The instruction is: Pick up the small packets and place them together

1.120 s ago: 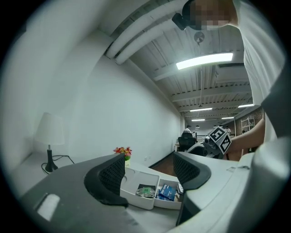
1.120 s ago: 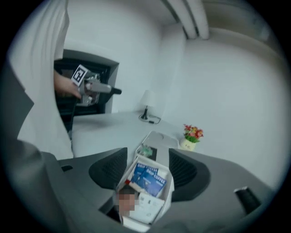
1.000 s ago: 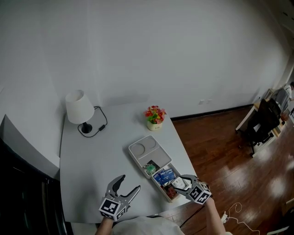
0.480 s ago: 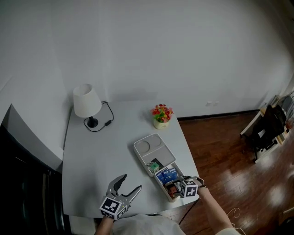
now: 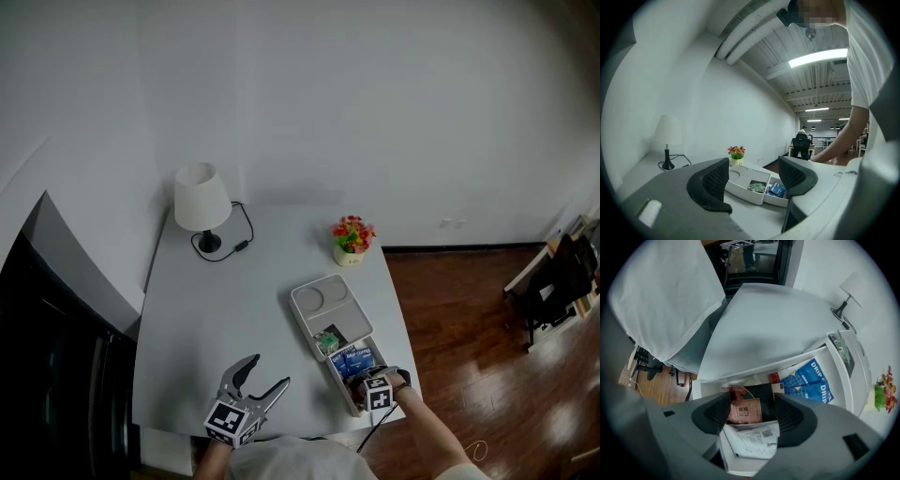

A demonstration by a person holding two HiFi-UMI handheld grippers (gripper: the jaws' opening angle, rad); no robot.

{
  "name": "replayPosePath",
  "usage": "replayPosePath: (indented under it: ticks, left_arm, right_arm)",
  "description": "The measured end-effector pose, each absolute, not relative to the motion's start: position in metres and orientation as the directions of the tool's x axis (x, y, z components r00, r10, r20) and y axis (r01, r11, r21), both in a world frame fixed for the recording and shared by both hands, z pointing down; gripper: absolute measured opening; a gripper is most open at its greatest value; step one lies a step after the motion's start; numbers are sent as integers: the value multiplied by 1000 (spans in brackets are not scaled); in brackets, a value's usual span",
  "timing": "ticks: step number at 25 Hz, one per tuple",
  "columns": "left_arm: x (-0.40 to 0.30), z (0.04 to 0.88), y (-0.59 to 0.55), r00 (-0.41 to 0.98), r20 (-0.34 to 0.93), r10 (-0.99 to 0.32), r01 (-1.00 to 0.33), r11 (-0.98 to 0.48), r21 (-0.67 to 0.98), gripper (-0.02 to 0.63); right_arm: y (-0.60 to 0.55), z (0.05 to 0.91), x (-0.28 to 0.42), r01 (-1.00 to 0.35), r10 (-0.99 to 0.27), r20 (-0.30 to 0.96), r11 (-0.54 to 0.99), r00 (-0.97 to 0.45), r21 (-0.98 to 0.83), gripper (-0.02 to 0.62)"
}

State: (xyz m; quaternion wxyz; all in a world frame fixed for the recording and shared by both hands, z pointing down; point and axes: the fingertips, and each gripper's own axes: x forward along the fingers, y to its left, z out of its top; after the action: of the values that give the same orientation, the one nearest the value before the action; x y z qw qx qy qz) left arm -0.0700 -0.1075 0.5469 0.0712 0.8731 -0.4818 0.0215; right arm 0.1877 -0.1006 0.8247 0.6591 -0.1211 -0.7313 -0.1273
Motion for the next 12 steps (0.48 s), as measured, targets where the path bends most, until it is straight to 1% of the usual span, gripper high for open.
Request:
replayPosePath:
  ticks: [3,4,6,7,10,12]
  left_arm:
    - [-74,549,-106,525,112,-844,-851,-515,105,331]
    - [-75,549,-105,523,114,-845,-852,-513,107,331]
    - [-75,550,-104,520,115,-846,-854,-509,112,331]
    - [-75,551,-104,520,115,-847,-854,-508,114,331]
    - [-74,550,-105,522,110,-846,-852,-511,114,331]
    - [-73,550,-106,524,108,-845,-851,-513,115,327]
  right_arm:
    - [-104,826,188,371,-10,996,928,-88,42,275]
    - [-106,826,188,375,-20,996,926,-88,52,256]
    - [-109,824,185,371,-34,995,926,-97,68,197]
    - [-110,823,184,368,-38,994,927,-104,74,149]
    - [-110,816,180,362,-53,991,927,-124,95,116]
    - [-109,807,176,351,-64,986,929,-153,115,112]
